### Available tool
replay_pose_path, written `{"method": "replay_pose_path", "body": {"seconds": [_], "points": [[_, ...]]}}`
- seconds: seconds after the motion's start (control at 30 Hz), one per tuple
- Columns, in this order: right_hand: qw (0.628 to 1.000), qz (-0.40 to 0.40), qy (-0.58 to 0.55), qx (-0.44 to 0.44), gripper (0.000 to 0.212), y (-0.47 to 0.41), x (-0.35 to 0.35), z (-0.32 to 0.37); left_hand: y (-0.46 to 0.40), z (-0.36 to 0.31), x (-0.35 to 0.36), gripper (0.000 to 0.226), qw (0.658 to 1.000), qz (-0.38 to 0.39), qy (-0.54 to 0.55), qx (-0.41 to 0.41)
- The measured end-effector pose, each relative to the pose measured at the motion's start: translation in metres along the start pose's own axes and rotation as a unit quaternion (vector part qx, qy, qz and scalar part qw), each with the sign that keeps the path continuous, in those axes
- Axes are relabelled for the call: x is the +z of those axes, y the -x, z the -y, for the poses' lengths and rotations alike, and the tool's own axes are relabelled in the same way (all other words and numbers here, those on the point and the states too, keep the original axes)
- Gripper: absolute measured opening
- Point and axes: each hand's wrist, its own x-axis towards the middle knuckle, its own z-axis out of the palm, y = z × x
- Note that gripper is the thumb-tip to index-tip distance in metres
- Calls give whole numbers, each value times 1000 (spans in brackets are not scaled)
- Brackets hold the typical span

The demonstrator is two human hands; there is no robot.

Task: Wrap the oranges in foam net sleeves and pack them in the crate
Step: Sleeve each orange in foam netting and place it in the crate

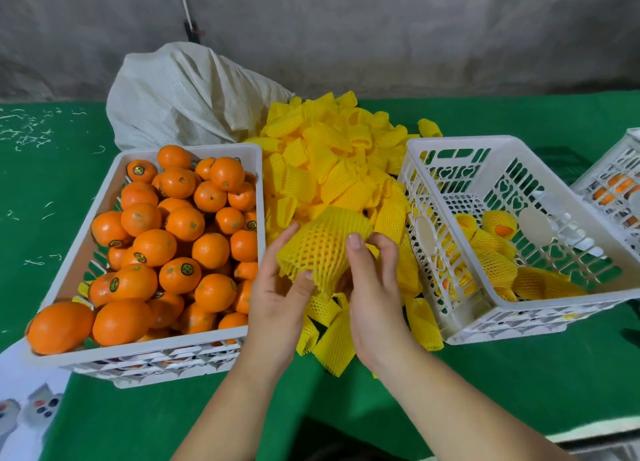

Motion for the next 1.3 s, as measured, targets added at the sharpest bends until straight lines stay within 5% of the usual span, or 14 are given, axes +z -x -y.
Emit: {"method": "replay_pose_path", "body": {"seconds": [0.07,0.17,0.27,0.37,0.47,0.57,0.6,0.77,0.9,1.03,1.17,1.3], "points": [[991,38,-70,112,74,-5,1,12,2,2,11,52,990,0,-134,53],[988,48,-87,121,45,-11,-8,22,1,5,30,41,969,-42,-229,87],[989,4,-108,98,42,-29,-29,22,-3,3,32,32,945,35,-301,127],[985,-72,-123,98,96,-57,-58,34,-14,2,0,29,871,71,-448,192],[978,-152,-113,92,122,-87,-107,50,-34,6,-70,51,818,-67,-572,17],[964,-238,-99,66,116,-111,-155,63,-40,32,-118,49,665,-77,-725,-163],[957,-269,-91,57,114,-117,-168,63,-40,43,-124,46,646,-65,-741,-171],[932,-336,-119,62,89,-138,-203,54,-49,67,-137,58,623,-54,-757,-190],[962,-267,63,-6,97,-133,-196,38,-52,71,-143,56,635,-66,-742,-205],[946,-190,250,-81,90,-124,-197,24,-53,56,-139,61,626,-65,-757,-176],[930,-152,324,-78,74,-120,-197,20,-44,41,-126,73,742,-135,-645,-126],[908,-126,395,-50,59,-117,-197,20,-32,24,-105,74,805,-174,-565,-50]]}}
